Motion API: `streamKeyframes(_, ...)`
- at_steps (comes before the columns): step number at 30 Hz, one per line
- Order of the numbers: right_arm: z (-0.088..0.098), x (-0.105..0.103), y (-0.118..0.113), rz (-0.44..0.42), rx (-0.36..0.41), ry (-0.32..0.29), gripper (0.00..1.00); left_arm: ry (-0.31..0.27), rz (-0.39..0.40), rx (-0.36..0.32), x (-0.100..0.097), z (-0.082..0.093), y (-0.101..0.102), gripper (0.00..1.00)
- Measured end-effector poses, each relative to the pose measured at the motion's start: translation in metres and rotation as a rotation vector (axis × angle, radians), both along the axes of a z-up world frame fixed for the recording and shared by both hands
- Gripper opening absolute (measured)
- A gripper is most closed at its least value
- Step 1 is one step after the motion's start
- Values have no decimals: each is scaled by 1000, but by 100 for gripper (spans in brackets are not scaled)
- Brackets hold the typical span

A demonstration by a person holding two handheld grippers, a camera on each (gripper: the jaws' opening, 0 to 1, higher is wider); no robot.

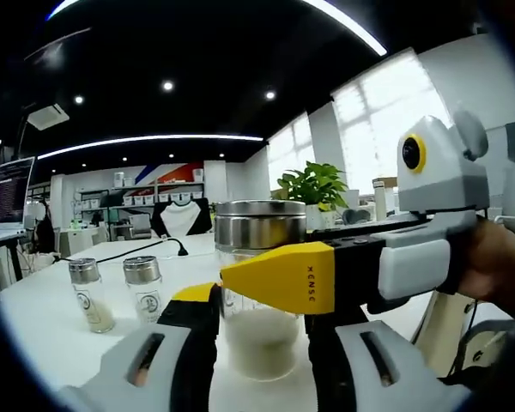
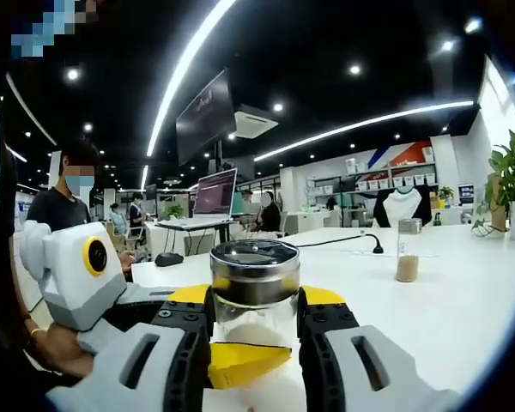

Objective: Rotate the seasoning bottle until the label or dispensing opening points toward the visible target arrow and the bottle remains upright within the marked orientation range

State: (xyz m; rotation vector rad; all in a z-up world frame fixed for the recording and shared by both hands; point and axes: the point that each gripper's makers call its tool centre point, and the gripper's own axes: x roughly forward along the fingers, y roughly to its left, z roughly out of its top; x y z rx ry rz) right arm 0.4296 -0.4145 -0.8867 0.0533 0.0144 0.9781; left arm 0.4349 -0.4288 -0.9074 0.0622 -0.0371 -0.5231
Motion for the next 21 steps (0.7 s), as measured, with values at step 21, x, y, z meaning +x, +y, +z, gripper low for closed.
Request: streamKeyframes(21,3,-14,-3,121,36,20,35,57,-356,-27,-20,5,-1,39)
